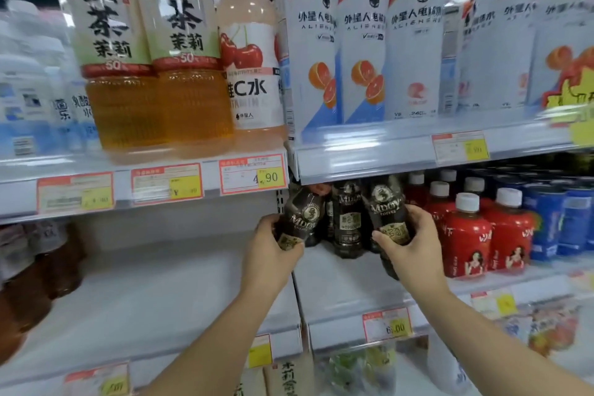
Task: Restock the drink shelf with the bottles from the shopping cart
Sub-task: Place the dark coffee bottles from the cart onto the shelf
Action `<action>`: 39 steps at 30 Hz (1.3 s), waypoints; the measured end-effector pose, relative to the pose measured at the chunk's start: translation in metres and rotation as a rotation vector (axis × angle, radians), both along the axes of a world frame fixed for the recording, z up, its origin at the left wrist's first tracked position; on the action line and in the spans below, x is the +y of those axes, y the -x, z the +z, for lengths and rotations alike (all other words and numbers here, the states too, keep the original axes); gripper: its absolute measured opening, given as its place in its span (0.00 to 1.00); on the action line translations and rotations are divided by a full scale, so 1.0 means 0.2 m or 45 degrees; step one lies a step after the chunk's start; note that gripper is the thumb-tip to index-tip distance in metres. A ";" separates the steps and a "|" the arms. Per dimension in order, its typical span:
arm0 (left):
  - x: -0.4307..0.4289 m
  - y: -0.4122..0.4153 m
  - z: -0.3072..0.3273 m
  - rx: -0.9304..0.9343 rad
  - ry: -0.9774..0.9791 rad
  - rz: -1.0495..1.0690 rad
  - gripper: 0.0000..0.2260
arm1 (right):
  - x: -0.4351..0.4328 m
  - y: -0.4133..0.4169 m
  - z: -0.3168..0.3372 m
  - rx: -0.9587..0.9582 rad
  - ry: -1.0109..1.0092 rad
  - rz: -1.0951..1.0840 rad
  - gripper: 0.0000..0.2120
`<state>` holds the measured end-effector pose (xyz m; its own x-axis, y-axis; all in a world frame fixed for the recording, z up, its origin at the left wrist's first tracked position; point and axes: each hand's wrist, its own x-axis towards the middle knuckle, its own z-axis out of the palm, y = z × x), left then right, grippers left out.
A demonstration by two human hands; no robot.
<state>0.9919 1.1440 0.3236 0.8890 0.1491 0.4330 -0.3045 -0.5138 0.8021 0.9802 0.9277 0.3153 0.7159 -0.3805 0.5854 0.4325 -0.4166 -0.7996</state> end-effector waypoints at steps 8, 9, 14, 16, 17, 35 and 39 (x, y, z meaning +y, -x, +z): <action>-0.17 -0.08 -0.04 0.009 0.306 -0.097 0.17 | -0.06 -0.03 -0.03 0.126 -0.061 0.036 0.33; -0.18 -0.09 -0.03 0.004 0.314 -0.104 0.17 | -0.07 -0.03 -0.03 0.150 -0.035 0.043 0.34; -0.24 -0.15 -0.03 -0.038 0.329 -0.038 0.16 | -0.11 -0.08 -0.03 0.249 0.017 0.073 0.36; -0.26 -0.19 -0.03 -0.053 0.320 -0.019 0.17 | -0.12 -0.09 -0.04 0.289 0.037 0.053 0.35; -0.26 -0.21 -0.04 -0.050 0.302 -0.018 0.17 | -0.12 -0.08 -0.04 0.297 0.051 0.037 0.35; -0.18 -0.28 -0.12 0.092 0.054 -0.164 0.31 | -0.08 -0.02 -0.08 0.249 0.304 -0.163 0.40; -0.10 -0.08 -0.07 -0.030 -0.012 -0.185 0.29 | 0.07 0.14 -0.09 -0.192 0.435 -0.219 0.21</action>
<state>1.0075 1.1238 0.3089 0.8903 0.0150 0.4551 -0.3953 -0.4703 0.7890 0.9525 0.9413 0.2981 0.5551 -0.2528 0.7925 0.4355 -0.7234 -0.5358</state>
